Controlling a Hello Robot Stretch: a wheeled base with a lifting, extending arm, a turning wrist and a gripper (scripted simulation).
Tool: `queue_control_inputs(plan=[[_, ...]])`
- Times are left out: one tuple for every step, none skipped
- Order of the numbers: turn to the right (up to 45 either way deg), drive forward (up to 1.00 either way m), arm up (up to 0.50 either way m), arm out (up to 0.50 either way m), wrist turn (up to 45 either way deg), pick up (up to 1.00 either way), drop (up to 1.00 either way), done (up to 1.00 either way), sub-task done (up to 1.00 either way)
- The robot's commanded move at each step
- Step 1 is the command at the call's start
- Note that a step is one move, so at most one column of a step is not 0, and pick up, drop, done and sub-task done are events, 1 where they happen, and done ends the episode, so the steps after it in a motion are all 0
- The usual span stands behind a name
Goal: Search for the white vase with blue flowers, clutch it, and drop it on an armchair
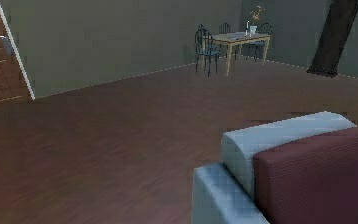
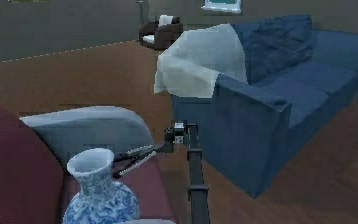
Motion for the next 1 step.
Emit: queue_control_inputs(plan=[[0.0,0.00,0.00,-0.08,0.0,0.00,0.00,0.00,0.00]])
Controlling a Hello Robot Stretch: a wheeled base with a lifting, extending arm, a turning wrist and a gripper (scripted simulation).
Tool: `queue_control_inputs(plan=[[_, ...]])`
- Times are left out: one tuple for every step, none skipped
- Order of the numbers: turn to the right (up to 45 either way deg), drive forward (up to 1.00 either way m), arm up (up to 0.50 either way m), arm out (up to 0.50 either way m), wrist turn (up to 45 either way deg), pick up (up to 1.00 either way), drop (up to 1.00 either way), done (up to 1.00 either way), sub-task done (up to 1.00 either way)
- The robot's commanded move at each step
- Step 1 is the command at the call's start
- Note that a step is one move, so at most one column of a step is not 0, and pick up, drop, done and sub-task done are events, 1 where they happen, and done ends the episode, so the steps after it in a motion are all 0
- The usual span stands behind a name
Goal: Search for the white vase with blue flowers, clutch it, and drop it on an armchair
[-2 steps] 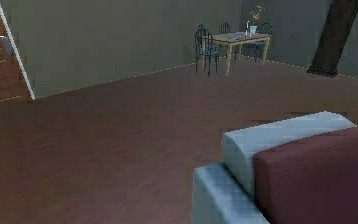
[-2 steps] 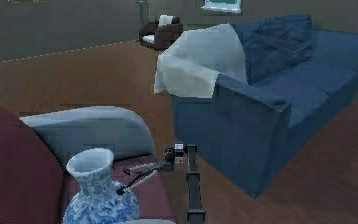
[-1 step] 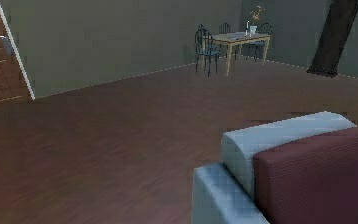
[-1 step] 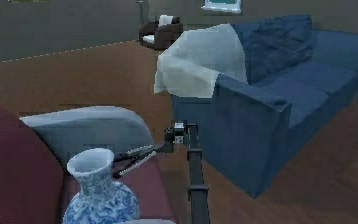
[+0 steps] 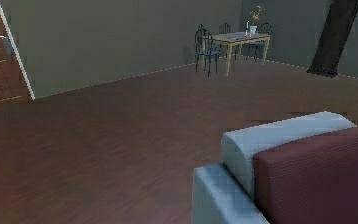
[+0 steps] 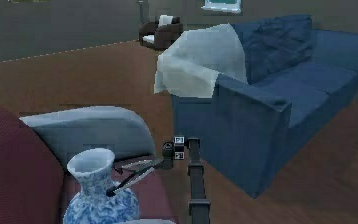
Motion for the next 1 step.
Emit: queue_control_inputs(plan=[[0.0,0.00,0.00,0.00,0.0,0.00,0.00,1.00,0.00]])
